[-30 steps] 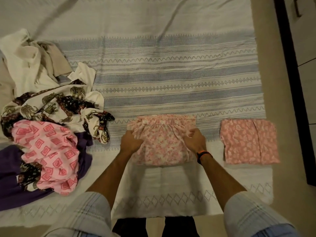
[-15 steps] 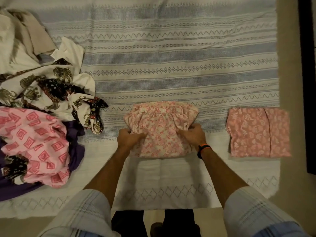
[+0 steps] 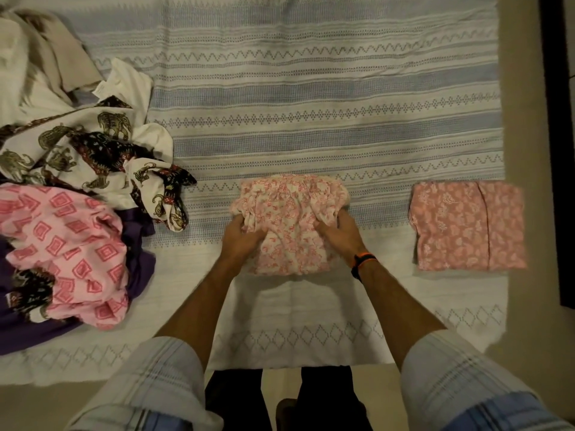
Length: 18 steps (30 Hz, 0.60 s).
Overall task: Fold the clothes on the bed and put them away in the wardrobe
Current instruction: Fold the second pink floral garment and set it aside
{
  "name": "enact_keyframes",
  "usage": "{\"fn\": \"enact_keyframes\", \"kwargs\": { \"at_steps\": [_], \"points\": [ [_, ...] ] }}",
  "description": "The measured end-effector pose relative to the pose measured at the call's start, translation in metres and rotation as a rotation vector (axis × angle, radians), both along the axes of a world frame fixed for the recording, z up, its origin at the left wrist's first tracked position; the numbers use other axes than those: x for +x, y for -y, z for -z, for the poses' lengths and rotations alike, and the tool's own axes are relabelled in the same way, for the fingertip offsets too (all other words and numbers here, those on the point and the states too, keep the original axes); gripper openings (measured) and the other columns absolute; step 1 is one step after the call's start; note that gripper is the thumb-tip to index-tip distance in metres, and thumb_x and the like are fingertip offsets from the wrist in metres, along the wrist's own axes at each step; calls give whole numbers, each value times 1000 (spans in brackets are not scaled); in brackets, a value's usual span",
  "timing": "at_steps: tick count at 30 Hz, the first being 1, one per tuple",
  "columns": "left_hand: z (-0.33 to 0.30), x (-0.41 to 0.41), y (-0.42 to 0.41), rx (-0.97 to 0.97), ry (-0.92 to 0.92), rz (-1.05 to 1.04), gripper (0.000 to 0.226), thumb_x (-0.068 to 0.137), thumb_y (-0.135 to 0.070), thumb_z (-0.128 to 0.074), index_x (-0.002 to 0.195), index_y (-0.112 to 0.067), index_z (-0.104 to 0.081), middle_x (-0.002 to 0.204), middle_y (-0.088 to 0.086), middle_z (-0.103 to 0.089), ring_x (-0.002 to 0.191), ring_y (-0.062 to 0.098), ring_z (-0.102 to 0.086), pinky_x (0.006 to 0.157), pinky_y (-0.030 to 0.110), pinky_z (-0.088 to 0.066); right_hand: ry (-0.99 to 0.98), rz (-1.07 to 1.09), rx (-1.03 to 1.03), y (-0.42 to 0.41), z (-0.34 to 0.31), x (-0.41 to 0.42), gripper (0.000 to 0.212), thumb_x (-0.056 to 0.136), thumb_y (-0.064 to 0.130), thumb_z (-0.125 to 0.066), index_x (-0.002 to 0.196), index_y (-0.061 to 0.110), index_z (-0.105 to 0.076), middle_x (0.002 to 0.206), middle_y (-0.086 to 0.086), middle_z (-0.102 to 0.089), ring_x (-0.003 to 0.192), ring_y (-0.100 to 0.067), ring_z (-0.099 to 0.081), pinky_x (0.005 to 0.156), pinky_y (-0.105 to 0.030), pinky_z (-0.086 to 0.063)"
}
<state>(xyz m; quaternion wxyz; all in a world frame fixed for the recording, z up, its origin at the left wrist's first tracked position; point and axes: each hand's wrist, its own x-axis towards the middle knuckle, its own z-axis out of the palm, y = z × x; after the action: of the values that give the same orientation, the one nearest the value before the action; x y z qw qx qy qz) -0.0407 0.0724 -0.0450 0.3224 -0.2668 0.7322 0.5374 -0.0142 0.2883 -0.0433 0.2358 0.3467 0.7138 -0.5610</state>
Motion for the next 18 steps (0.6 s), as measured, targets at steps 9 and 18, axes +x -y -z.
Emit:
{"fn": "enact_keyframes", "kwargs": {
  "at_steps": [9,18],
  "points": [
    [-52,24,-4,-1,-115,85,35,85,-8,-71,117,-19,-62,114,5,-69,104,24,-67,94,52,-53,-77,-28,-23,-5,-49,29,47,89,18,-67,134,22,-54,126,7,-63,117,-16,-60,106,-44,-47],
    [-129,75,-14,4,-190,88,45,86,-12,-71,130,-13,-57,123,7,-65,112,25,-62,98,50,-51,-161,-93,-23,-22,-114,77,65,86,30,-69,144,14,-45,138,-2,-57,126,-23,-55,107,-48,-46]
  ]
}}
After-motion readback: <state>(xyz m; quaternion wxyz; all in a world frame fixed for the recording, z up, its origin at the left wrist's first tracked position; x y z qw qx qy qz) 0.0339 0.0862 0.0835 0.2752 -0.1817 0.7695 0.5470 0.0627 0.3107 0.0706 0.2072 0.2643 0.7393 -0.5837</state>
